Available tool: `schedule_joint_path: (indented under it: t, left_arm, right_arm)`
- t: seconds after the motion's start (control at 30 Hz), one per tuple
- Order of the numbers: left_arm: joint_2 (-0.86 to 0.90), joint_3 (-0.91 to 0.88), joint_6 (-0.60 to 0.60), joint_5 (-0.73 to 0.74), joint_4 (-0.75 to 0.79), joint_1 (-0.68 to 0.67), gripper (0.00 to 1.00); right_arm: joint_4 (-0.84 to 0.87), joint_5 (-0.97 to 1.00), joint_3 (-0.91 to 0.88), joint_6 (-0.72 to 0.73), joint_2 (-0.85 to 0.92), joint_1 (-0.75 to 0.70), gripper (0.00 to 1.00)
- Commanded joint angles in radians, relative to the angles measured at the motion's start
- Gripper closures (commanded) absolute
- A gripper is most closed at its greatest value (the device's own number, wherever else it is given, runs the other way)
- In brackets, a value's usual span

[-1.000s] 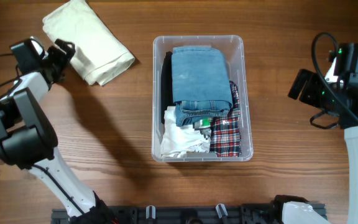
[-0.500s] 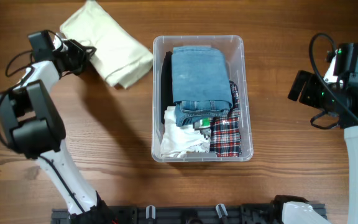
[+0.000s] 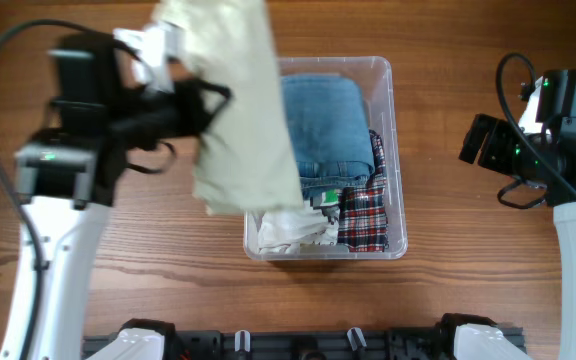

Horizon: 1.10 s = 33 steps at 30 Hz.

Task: Pack container
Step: 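Grasp the cream cloth with the left gripper and lay it on top in the bin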

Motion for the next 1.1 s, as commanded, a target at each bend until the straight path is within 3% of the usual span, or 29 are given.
schedule_joint_path:
  t: [0.0, 0.13, 0.37, 0.47, 0.7, 0.87, 1.07]
  left_arm:
    - [0.028, 0.013, 0.079, -0.087, 0.004, -0.175, 0.96]
    - [0.115, 0.013, 0.080, -0.090, 0.071, -0.345, 0.96]
    - [0.214, 0.013, -0.199, -0.343, 0.181, -0.514, 0.96]
    - [0.249, 0.013, -0.263, -0.377, 0.182, -0.531, 0.96]
    - [0.314, 0.013, -0.272, -0.378, 0.197, -0.531, 0.96]
    - [0.330, 0.013, -0.395, -0.441, 0.223, -0.552, 0.96]
    - [0.393, 0.013, -0.447, -0.460, 0.229, -0.603, 0.96]
  right_arm:
    - [0.000, -0.032, -0.008, -0.003, 0.005, -0.003, 0.00]
    - [-0.010, -0.035, -0.008, -0.002, 0.005, -0.003, 0.00]
    - [-0.013, -0.039, -0.008, -0.003, 0.005, -0.003, 0.00]
    - [-0.013, -0.042, -0.008, -0.003, 0.005, -0.003, 0.00]
    - [-0.013, -0.042, -0.008, -0.003, 0.005, -0.003, 0.00]
    - [-0.013, -0.042, -0.008, -0.003, 0.005, -0.003, 0.00]
    - [-0.013, -0.042, -0.008, -0.003, 0.005, -0.003, 0.00]
